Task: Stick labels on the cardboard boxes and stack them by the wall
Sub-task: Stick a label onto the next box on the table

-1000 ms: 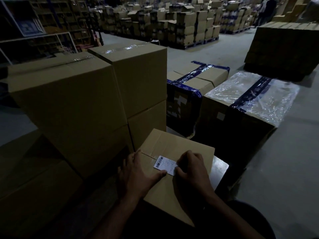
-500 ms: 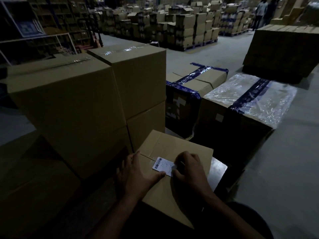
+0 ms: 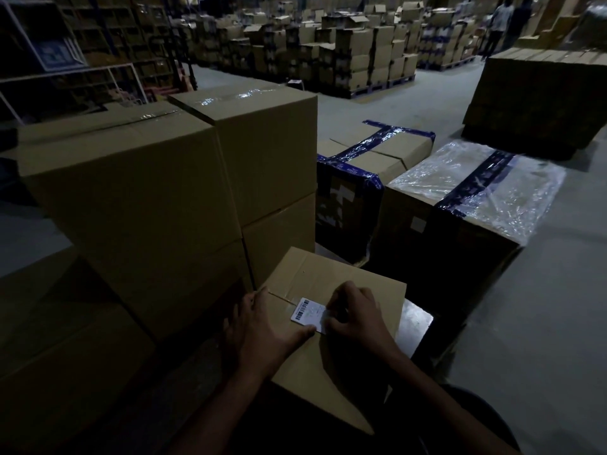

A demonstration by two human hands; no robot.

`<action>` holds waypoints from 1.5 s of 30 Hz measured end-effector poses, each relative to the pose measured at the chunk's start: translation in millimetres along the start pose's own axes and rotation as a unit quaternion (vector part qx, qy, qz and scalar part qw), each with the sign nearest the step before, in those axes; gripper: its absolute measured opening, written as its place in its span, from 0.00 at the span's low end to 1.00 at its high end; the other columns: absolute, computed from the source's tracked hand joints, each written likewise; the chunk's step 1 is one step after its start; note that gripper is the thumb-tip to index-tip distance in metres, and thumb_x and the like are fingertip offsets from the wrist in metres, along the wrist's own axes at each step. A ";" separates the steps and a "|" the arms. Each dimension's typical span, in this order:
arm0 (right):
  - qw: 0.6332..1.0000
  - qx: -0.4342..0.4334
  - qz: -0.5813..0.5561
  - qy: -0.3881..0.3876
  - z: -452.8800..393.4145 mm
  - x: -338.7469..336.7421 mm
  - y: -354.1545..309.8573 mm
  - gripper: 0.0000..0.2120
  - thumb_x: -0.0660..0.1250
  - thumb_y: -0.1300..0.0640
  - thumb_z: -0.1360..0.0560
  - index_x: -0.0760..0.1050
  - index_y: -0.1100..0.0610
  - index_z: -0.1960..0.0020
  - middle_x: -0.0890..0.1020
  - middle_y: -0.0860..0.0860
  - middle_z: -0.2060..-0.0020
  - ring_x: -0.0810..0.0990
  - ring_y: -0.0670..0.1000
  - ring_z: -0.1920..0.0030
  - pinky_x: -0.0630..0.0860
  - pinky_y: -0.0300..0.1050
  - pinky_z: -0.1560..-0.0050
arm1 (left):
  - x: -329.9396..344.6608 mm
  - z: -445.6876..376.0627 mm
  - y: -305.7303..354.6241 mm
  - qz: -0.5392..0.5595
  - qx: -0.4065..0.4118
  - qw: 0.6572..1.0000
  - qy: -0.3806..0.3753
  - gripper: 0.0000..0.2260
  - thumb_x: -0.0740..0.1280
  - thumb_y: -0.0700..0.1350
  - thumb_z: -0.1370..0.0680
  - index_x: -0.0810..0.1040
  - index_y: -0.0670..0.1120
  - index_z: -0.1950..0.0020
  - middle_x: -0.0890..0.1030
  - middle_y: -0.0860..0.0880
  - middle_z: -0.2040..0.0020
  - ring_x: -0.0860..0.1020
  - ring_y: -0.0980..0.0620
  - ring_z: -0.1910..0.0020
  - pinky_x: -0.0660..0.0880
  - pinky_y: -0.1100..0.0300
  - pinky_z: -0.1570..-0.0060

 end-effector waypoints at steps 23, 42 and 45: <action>0.999 -0.020 0.024 -0.023 -14.1 13.4 -9.1 0.14 0.72 0.52 0.30 0.74 0.47 0.47 0.80 0.41 0.50 0.71 0.48 0.42 0.65 0.49 0.43 | 0.3 -0.1 0.8 -0.023 0.010 1.000 0.006 0.60 0.47 0.87 0.46 0.58 0.53 0.22 0.64 0.51 0.25 0.65 0.49 0.28 0.62 0.49 0.30; 0.996 -0.025 -0.075 -0.037 -14.7 1.7 -2.0 0.16 0.74 0.57 0.32 0.71 0.42 0.54 0.83 0.48 0.54 0.83 0.48 0.50 0.81 0.51 0.52 | -0.1 1.6 2.8 -0.006 0.004 1.000 -0.010 0.56 0.58 0.83 0.41 0.55 0.54 0.20 0.60 0.51 0.22 0.60 0.50 0.24 0.57 0.48 0.27; 0.998 -0.022 -0.060 -0.022 -4.6 -2.8 7.9 0.16 0.72 0.54 0.33 0.69 0.38 0.54 0.82 0.46 0.53 0.81 0.50 0.49 0.81 0.51 0.53 | 1.5 0.9 1.7 -0.002 -0.001 1.000 -0.008 0.55 0.61 0.82 0.41 0.55 0.54 0.21 0.61 0.51 0.22 0.60 0.49 0.25 0.57 0.48 0.26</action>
Point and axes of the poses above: each hand's wrist, its own z-axis away from the middle knuckle, its own x-axis out of the palm, y = z × x, the point moved 9 cm from there along -z, towards the middle knuckle
